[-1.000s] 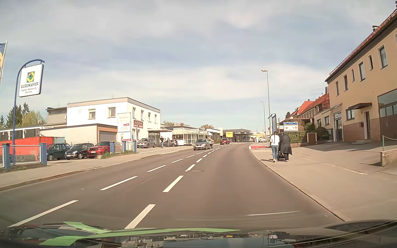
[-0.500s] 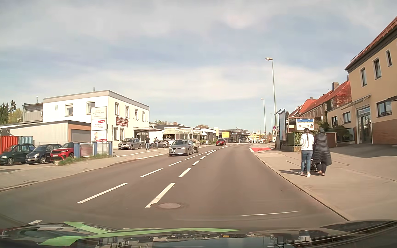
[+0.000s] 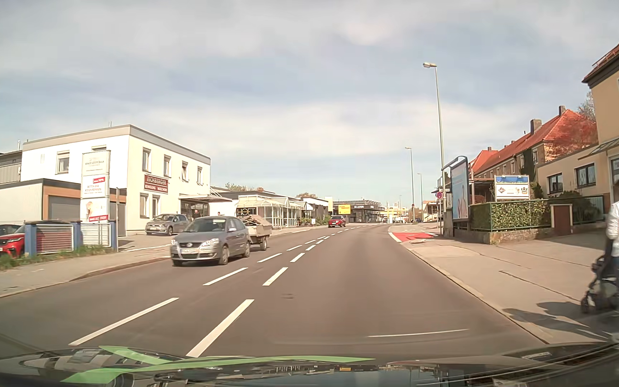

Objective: Follow the waypoints while adhering to traffic rules and regulations

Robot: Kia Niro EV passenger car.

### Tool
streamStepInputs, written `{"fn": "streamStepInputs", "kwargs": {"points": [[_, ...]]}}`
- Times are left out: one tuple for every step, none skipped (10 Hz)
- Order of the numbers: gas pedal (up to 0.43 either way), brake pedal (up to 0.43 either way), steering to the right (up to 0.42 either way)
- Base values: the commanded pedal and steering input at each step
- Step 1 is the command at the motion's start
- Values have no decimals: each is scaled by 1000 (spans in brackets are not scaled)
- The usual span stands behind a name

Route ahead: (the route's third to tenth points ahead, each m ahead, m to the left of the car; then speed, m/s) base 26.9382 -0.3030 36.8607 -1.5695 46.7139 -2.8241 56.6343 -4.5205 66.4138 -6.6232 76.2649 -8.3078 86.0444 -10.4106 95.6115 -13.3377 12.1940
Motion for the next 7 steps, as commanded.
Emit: {"fn": "streamStepInputs", "kwargs": {"points": [[67,0,14],[67,0,14],[79,0,14],[79,0,14],[87,0,14],[110,0,13],[130,0,13]]}}
